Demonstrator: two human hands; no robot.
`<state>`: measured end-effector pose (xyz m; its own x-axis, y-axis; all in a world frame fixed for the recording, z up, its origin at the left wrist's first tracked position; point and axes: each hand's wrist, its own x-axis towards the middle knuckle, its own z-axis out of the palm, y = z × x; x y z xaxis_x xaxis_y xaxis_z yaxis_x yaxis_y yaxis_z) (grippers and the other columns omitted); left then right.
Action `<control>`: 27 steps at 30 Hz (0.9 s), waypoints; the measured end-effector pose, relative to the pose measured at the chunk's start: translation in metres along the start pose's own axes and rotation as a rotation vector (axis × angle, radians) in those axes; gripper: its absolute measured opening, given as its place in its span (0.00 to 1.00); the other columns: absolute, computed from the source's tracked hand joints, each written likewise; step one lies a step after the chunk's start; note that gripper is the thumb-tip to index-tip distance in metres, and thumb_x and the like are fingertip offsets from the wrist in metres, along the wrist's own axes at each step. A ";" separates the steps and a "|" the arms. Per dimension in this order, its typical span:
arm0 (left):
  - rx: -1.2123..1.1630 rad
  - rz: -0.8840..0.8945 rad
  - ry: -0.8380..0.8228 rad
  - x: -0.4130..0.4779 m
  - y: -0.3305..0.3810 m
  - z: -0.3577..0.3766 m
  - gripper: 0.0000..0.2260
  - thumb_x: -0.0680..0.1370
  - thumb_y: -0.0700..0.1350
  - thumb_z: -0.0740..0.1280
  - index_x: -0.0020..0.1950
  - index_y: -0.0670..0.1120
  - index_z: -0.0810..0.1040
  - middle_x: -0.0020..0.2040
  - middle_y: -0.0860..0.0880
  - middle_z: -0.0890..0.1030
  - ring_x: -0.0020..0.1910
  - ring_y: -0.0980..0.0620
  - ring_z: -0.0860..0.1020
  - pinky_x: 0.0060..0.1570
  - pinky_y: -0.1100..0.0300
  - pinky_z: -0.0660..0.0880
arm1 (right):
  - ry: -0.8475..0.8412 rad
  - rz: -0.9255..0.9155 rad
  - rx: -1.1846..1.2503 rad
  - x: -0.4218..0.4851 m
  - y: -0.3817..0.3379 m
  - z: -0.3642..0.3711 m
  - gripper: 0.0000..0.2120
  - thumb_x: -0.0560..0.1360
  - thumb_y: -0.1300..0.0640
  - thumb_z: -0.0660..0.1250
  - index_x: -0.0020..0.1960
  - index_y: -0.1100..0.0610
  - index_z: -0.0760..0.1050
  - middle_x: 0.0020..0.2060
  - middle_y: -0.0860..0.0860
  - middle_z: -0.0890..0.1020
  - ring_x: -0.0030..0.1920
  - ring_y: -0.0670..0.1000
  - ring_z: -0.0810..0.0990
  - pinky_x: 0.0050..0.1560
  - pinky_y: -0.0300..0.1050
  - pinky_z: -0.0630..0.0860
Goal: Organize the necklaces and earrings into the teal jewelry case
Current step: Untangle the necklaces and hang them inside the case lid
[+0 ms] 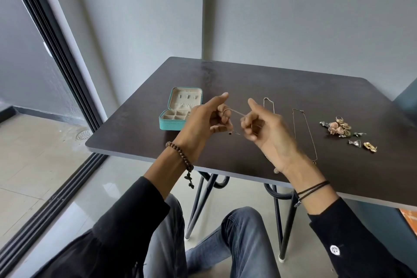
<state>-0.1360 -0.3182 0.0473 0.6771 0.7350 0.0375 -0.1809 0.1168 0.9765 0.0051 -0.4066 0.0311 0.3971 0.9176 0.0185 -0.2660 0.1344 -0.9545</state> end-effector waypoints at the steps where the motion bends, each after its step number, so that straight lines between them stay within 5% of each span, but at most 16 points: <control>1: 0.014 0.004 0.000 0.001 0.002 0.000 0.18 0.80 0.52 0.65 0.32 0.47 0.76 0.33 0.47 0.75 0.35 0.48 0.77 0.45 0.53 0.75 | 0.001 -0.011 -0.051 -0.001 0.003 0.000 0.19 0.79 0.48 0.67 0.35 0.60 0.78 0.33 0.55 0.78 0.31 0.48 0.71 0.30 0.39 0.65; 8: 0.146 -0.008 -0.006 0.006 0.010 -0.008 0.21 0.81 0.57 0.63 0.33 0.47 0.78 0.36 0.45 0.78 0.35 0.49 0.75 0.41 0.55 0.73 | -0.103 -0.069 -0.159 -0.001 0.012 -0.002 0.15 0.79 0.53 0.69 0.50 0.67 0.82 0.34 0.52 0.77 0.34 0.47 0.68 0.32 0.36 0.63; 13: 0.160 -0.023 0.030 0.006 0.005 -0.017 0.18 0.80 0.55 0.65 0.34 0.48 0.79 0.37 0.47 0.79 0.34 0.51 0.75 0.40 0.56 0.72 | -0.123 -0.098 -0.090 0.003 0.006 0.005 0.09 0.79 0.58 0.67 0.43 0.59 0.83 0.32 0.50 0.74 0.32 0.46 0.67 0.35 0.40 0.62; 17: 0.173 -0.002 0.020 0.006 0.004 -0.025 0.16 0.80 0.50 0.67 0.34 0.49 0.83 0.41 0.44 0.79 0.35 0.52 0.76 0.44 0.55 0.75 | -0.116 -0.110 -0.026 0.012 0.001 0.014 0.09 0.81 0.60 0.65 0.43 0.59 0.80 0.34 0.51 0.77 0.36 0.47 0.74 0.39 0.39 0.72; 23: 0.292 0.067 0.025 0.011 0.016 -0.038 0.16 0.82 0.49 0.64 0.52 0.36 0.81 0.46 0.43 0.85 0.45 0.46 0.85 0.44 0.59 0.79 | -0.101 -0.155 -0.217 0.034 -0.005 0.031 0.09 0.80 0.55 0.68 0.43 0.54 0.83 0.40 0.49 0.83 0.46 0.48 0.80 0.54 0.47 0.73; 27: 0.435 0.092 0.090 0.021 0.022 -0.056 0.14 0.83 0.49 0.63 0.48 0.40 0.83 0.45 0.45 0.86 0.45 0.49 0.85 0.41 0.61 0.77 | -0.092 -0.166 -0.330 0.051 -0.010 0.040 0.09 0.80 0.53 0.68 0.46 0.57 0.83 0.41 0.48 0.84 0.46 0.46 0.81 0.53 0.45 0.73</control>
<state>-0.1653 -0.2629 0.0581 0.6038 0.7866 0.1289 0.0922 -0.2295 0.9689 -0.0069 -0.3460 0.0537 0.3266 0.9252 0.1932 0.0984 0.1700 -0.9805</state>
